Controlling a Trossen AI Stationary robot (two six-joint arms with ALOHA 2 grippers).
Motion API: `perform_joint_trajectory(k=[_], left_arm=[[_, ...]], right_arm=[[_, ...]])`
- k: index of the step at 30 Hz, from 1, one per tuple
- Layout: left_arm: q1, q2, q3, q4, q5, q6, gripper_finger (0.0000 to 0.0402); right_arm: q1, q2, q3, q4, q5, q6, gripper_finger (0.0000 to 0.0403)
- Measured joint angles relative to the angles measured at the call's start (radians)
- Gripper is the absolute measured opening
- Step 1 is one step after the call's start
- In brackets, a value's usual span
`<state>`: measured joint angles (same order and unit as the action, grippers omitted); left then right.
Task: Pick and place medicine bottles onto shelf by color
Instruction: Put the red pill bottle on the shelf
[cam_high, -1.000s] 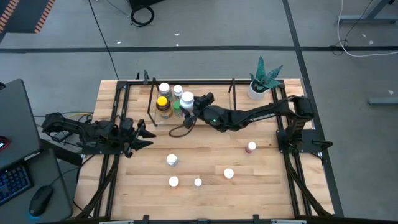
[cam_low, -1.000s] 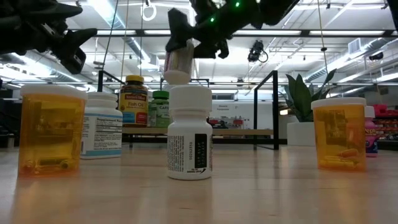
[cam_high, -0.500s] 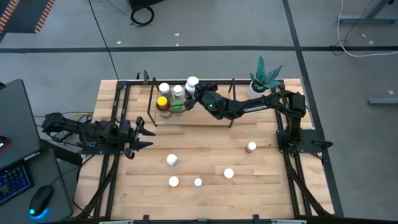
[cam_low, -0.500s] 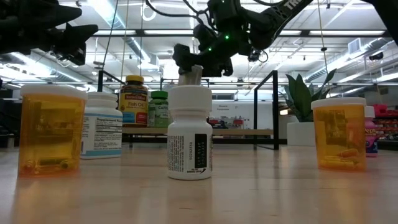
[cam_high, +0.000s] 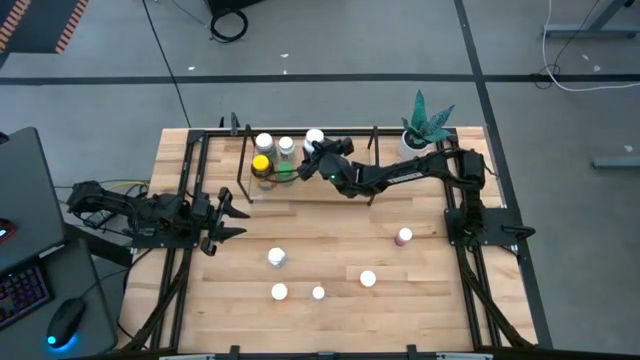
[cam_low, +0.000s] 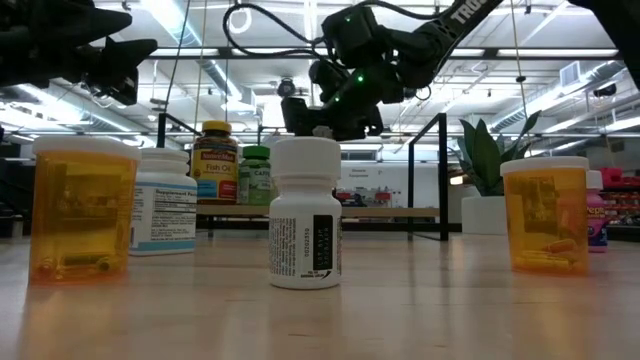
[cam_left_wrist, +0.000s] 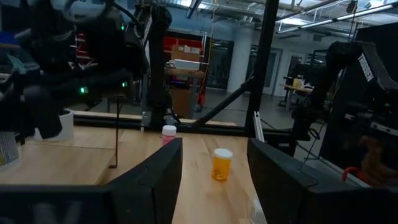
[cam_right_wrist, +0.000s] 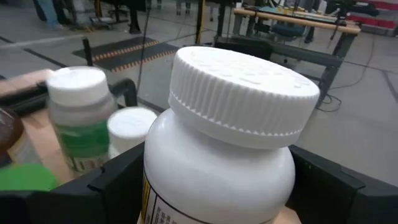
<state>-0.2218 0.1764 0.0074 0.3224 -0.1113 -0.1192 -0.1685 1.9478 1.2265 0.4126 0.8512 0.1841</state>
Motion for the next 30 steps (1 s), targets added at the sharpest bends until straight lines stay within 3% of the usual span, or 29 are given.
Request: perform_joint_trajectory(k=[30], left_arm=[[0.0,0.0,0.0,0.001,0.0,0.0,0.0187]], right_arm=[[-0.027,0.048,-0.001,-0.016,-0.008,0.043,0.033]])
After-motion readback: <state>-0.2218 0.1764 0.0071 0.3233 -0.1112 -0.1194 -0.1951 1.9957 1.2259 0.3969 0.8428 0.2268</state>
